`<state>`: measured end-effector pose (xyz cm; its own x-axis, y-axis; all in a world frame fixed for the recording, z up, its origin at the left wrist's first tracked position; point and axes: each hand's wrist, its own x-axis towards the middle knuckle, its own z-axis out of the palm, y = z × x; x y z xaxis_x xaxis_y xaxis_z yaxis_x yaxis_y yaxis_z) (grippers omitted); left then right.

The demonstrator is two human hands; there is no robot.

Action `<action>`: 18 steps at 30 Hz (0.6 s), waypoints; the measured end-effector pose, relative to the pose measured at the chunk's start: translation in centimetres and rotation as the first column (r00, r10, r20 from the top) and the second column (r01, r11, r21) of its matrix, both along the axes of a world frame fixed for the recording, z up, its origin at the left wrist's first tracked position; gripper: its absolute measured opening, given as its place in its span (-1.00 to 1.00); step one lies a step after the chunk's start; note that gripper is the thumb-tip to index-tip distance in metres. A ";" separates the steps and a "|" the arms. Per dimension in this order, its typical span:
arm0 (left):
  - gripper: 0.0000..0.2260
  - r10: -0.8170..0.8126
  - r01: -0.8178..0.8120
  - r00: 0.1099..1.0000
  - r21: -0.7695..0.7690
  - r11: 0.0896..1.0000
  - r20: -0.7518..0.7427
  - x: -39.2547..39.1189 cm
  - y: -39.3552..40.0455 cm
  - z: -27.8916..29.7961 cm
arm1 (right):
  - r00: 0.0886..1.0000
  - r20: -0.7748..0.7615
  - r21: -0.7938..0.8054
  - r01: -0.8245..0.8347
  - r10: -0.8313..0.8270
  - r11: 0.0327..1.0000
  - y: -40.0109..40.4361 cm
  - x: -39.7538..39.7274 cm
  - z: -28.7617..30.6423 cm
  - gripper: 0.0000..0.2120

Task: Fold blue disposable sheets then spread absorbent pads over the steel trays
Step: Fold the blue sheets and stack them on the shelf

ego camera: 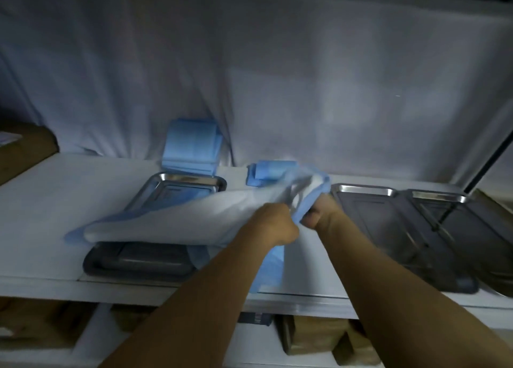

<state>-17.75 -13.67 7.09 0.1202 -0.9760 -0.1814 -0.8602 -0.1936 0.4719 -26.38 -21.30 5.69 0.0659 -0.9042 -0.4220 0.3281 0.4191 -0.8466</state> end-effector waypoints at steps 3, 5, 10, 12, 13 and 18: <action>-0.65 0.150 -0.137 0.988 -0.209 0.968 0.047 -0.6 -1.1 1.5 | 0.968 0.246 -0.085 0.077 -0.054 0.993 -1.5 -0.4 1.2 -0.71; -0.59 0.116 -0.100 0.991 -0.215 0.971 0.064 -1.2 -1.8 1.1 | 0.994 0.102 0.004 0.032 -0.032 0.999 -1.8 -1.7 0.0 -0.65; -0.49 -0.126 0.132 0.936 -0.004 0.991 -0.327 -2.0 -0.8 -2.7 | 0.996 0.091 0.190 -0.015 -0.002 0.982 0.1 -4.3 -2.8 -0.41; -0.61 -0.061 0.017 0.924 -0.120 0.993 -0.377 -0.8 -0.2 -3.2 | 0.970 -0.178 0.188 -0.131 0.165 0.973 0.8 -3.6 -3.3 -0.64; -0.68 -0.024 -0.037 0.941 -0.171 0.985 -0.339 0.2 0.0 -3.5 | 0.902 -0.349 0.214 -0.188 0.254 0.959 1.3 -3.1 -3.3 -0.76; -0.77 0.091 -0.102 0.994 -0.194 0.976 -0.068 4.9 2.3 -4.4 | 0.648 -0.684 0.205 -0.269 0.334 0.941 2.8 -2.7 -2.5 -0.76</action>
